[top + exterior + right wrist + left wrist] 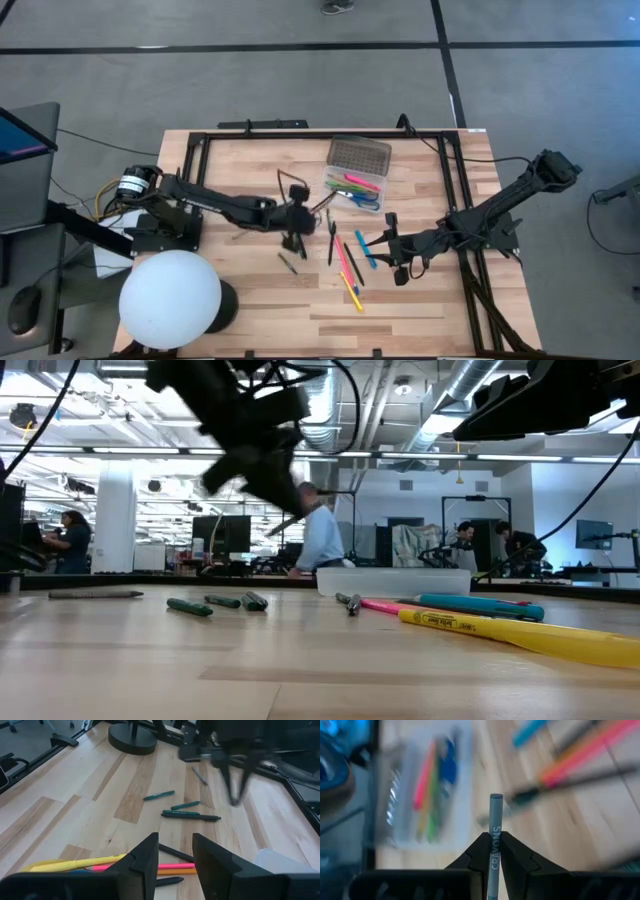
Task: Pick & place school supplies into a supply box
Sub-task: Put the top gray crayon into the black supply box, then put the blue pen into the black supply box
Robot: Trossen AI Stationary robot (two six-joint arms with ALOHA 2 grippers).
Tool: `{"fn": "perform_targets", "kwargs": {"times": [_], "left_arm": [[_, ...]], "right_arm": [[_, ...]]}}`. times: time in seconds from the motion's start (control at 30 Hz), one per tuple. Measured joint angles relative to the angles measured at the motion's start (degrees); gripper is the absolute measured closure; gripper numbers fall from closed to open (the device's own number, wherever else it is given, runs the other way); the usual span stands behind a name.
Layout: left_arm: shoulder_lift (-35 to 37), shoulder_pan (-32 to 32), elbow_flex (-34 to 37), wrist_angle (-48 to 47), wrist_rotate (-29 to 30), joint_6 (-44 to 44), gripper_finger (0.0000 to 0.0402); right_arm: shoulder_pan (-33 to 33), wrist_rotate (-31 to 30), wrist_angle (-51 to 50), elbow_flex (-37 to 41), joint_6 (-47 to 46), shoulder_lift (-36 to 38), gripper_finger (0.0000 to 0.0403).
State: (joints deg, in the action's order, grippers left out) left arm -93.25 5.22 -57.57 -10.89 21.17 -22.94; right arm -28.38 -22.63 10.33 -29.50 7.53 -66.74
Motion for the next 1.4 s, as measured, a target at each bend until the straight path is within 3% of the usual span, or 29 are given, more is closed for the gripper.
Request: {"fn": "perform_targets", "kwargs": {"times": [0.2,0.4,0.83,1.23,1.4], "left_arm": [[-1.9,-7.4,-0.1,15.6,-11.1,-4.9,0.0373],[-7.8,-13.5,-1.1,25.7,-18.0,-3.1,0.0373],[-22.9,-17.6,-16.9,11.9,-10.8,4.8,0.0372],[-22.9,-16.7,-18.5,9.3,-8.6,3.5,0.0282],[-21.8,-15.9,-18.4,4.4,-8.4,2.7,0.0268]], "right_arm": [[0.0,0.0,0.0,0.0,0.4,0.0,0.0291],[0.0,0.0,-0.5,0.0,0.4,0.0,0.0291],[0.0,0.0,-2.0,0.0,0.1,0.0,0.0291],[0.0,0.0,-2.8,0.0,-2.5,0.0,0.0291],[0.0,0.0,-2.7,0.0,-2.6,0.0,0.0291]]}}
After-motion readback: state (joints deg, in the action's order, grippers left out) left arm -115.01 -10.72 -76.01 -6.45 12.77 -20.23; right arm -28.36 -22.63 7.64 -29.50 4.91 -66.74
